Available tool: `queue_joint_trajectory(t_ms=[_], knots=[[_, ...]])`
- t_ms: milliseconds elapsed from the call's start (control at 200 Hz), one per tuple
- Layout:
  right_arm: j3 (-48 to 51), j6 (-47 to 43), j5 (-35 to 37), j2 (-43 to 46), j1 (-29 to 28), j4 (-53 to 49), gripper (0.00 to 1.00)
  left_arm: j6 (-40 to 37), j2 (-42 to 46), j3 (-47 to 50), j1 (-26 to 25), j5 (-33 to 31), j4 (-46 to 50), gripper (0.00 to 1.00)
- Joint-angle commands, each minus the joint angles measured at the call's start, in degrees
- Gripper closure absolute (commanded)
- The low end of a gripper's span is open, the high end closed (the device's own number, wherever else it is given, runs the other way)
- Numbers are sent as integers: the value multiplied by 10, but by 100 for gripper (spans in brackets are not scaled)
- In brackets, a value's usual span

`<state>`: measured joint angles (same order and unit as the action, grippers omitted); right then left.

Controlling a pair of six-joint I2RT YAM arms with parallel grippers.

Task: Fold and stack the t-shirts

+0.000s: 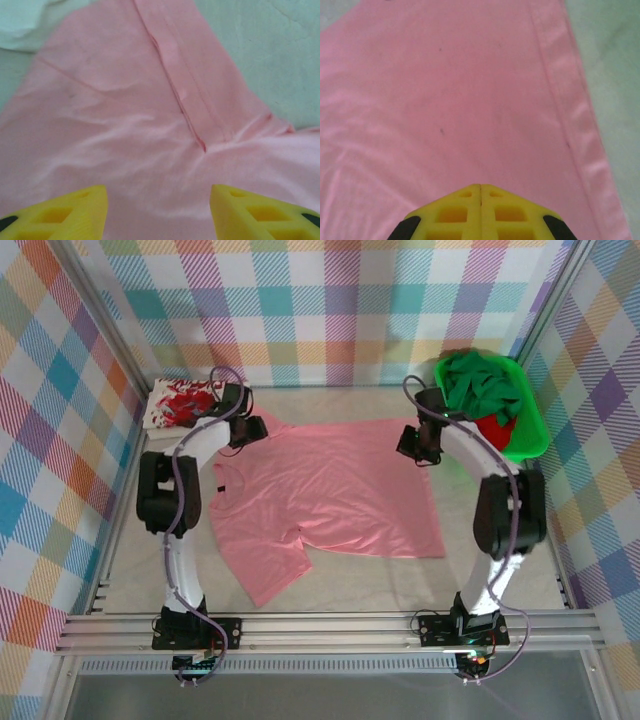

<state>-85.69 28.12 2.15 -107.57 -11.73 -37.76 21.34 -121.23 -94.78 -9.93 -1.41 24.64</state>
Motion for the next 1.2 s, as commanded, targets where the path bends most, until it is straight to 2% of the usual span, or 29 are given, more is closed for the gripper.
queue_joint_trajectory(t_ms=[0,170,410,650,775,930,1070,1140,1195], knots=[[-82,-34,-4,-72,-3,-13,99,-11,-53,-68,-5,19,48,43],[-192,-30,13,-179,1,-46,100,2,-141,-174,-5,7,101,44],[-281,16,24,-282,26,-43,100,19,-194,-206,-19,39,72,44],[-417,49,3,-385,53,-73,100,7,-316,-382,-39,81,111,44],[-513,56,9,-434,61,-92,100,8,-368,-492,-39,76,158,44],[-664,43,-1,-491,75,-136,100,-6,-335,-503,-28,38,151,44],[-675,7,-48,-459,79,-94,100,-8,-287,-531,4,43,158,41],[-673,-8,-65,-420,76,-110,98,-20,-239,-535,10,28,188,39],[-652,-18,-66,-375,71,-138,98,-29,-182,-502,8,10,205,38]])
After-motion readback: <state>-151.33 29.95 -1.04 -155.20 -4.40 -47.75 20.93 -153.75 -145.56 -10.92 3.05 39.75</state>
